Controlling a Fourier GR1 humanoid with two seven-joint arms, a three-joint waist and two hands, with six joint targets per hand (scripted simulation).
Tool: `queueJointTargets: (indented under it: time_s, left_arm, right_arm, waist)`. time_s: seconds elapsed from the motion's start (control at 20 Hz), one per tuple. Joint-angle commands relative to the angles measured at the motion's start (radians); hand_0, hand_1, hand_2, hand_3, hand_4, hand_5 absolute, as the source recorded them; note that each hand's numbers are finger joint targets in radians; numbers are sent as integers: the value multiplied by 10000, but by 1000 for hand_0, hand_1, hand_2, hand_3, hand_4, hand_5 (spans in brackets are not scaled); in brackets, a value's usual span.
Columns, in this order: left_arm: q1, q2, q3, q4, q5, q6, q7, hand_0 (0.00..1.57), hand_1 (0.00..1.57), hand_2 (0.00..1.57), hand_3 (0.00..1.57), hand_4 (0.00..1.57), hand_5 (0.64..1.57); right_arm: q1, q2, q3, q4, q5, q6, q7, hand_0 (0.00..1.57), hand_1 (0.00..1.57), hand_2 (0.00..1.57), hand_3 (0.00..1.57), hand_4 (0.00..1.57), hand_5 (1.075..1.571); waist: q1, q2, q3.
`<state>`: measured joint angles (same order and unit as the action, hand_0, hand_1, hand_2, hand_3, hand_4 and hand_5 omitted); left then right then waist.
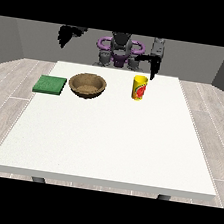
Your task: Pick the cup and pour the ball into the bowl, then pick the bowl and place it on the pad
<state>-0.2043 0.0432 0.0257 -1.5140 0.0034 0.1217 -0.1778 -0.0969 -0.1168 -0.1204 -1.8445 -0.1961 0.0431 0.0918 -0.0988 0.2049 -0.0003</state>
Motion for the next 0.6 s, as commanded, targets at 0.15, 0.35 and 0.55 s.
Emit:
queueJointTargets:
  time_s: [0.15,0.35,0.55]
  left_arm:
    - [-742,-37,318,2817,-110,-248,-1646,0,0,0,0,0,1451]
    - [-949,369,913,4165,320,-844,-2434,0,0,0,0,108,1436]
    - [-1814,-6,931,5526,-74,-174,-3118,0,0,0,0,203,1429]
  right_arm:
    - [-538,-768,-1040,1229,-735,793,-489,0,0,0,0,667,1559]
    - [51,-724,-1213,1797,-771,1116,-1048,0,0,0,0,665,1559]
    - [-928,-973,-1344,2202,-818,956,-768,0,0,0,0,669,1562]
  waist:
    - [-69,-18,2]
    - [-93,-311,2]
    - [-173,96,-1]
